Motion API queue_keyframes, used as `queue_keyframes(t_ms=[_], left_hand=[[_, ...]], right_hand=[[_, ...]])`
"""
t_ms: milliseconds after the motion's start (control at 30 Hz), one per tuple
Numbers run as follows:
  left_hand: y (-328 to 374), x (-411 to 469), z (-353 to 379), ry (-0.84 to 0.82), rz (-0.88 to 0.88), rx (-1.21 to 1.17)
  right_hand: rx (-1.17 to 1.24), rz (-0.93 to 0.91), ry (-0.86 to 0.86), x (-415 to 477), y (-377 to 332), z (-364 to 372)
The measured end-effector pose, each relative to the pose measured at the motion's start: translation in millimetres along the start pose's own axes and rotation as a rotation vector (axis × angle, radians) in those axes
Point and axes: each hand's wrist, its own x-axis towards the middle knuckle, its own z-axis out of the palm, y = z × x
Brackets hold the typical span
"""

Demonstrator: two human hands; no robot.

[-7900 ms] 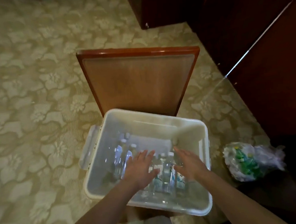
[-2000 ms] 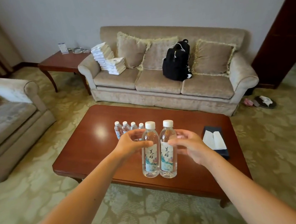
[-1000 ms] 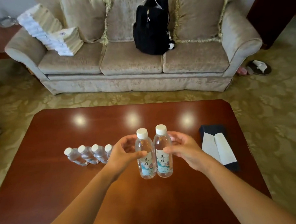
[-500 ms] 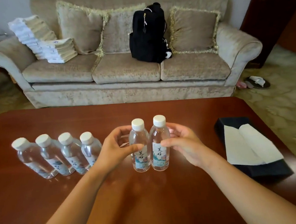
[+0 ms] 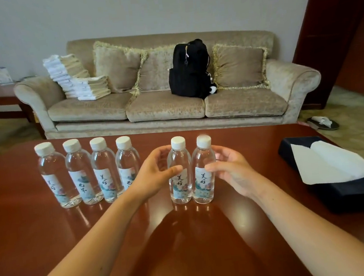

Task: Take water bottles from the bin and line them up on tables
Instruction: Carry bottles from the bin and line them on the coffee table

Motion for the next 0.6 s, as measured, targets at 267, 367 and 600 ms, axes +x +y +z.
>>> queue_keyframes(t_ms=[267,367,600], left_hand=[[9,-13,6,-0.003,-0.029,0.049],[16,-16,7,0.032,-0.066,0.09],[30,-29,6,0.1,-0.153,0.166]], right_hand=[[-0.127,-0.014,0.006,-9,-3,6],[-0.219,-0.06,0.028,-15,-14,14],[-0.598,-0.265,0.035,-21,-70,47]])
